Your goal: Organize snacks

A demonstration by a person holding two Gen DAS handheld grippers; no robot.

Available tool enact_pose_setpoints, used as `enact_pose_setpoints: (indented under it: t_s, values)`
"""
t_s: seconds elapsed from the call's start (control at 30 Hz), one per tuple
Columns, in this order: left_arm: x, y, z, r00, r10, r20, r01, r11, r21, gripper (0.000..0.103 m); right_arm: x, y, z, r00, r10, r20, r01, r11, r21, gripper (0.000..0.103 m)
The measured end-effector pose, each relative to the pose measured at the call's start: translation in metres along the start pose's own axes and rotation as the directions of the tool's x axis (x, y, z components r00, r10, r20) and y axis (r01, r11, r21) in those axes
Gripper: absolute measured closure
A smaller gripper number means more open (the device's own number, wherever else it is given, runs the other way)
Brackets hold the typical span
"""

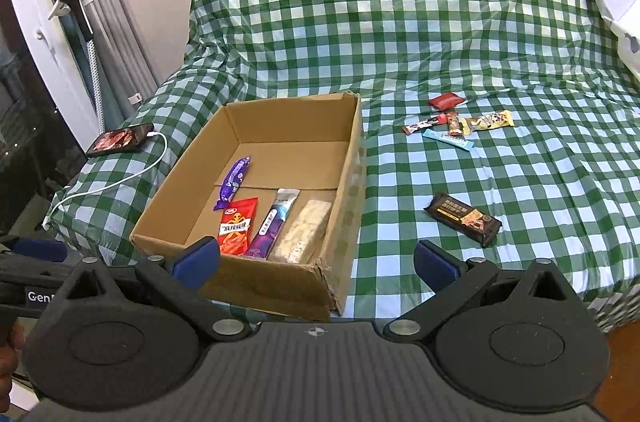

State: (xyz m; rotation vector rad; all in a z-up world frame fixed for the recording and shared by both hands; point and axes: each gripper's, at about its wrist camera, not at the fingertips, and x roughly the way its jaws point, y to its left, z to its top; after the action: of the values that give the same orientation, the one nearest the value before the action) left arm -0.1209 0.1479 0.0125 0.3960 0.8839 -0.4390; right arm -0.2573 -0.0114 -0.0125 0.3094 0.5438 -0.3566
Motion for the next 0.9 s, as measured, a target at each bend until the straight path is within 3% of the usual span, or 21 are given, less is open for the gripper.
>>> enact_pose_setpoints:
  t_s: [0.9]
  values:
    - [0.0019,-0.0035,-0.0014,1.000,-0.005,-0.007,0.005,1.000,0.009,0.000,-0.0025,-0.0016,0.0059,1.000,0.004,0.004,-0.004,1.000,-0.011,0.001]
